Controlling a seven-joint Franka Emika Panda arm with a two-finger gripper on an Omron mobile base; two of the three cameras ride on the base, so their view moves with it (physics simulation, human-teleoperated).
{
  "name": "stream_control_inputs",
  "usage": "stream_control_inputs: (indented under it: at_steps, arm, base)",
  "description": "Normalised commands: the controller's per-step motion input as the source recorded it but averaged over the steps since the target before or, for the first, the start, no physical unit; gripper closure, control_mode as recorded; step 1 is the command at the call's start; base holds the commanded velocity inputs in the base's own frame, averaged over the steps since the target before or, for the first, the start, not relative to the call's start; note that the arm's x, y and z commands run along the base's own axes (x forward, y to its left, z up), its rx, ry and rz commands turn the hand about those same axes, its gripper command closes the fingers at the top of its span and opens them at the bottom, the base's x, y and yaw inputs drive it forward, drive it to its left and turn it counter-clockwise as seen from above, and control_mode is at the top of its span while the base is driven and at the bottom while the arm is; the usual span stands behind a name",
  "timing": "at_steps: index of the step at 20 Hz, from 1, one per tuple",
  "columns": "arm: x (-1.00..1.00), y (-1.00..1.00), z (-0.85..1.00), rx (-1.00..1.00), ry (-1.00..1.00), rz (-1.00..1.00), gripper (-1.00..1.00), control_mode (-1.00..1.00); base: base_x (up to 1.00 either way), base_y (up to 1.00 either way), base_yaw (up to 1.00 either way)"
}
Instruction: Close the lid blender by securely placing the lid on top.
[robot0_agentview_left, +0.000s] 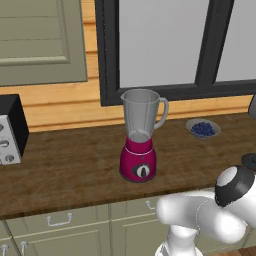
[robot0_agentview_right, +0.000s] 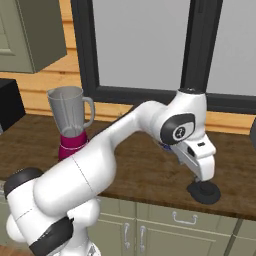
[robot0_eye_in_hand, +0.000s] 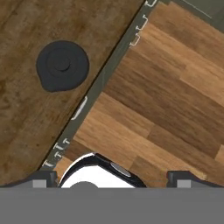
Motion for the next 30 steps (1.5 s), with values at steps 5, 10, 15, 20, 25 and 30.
stream_control_inputs:
  at_steps: [5,10,15,20,25,30]
  arm:
    - [0.21,-0.34,-0.63,0.23,0.00,0.00,-1.00,-1.00]
    - [0.37,-0.56,-0.52,0.03,0.00,0.00,-1.00,-1.00]
    - [0.20,-0.07,-0.47,0.00,0.00,0.00,-1.00,-1.00]
    - [0.04,0.01,-0.26,0.07,0.01,-0.02,-1.00,-1.00]
    - [0.29,0.00,-0.36,0.04,0.00,-0.02,-1.00,-1.00]
    - [0.65,0.03,-0.24,0.01,0.04,-0.04,-1.00,-1.00]
  base:
    - [0.00,0.00,0.00]
    - [0.00,0.00,0.00]
    - [0.00,0.00,0.00]
    - [0.00,0.00,0.00]
    - [0.00,0.00,0.00]
    - [0.00,0.00,0.00]
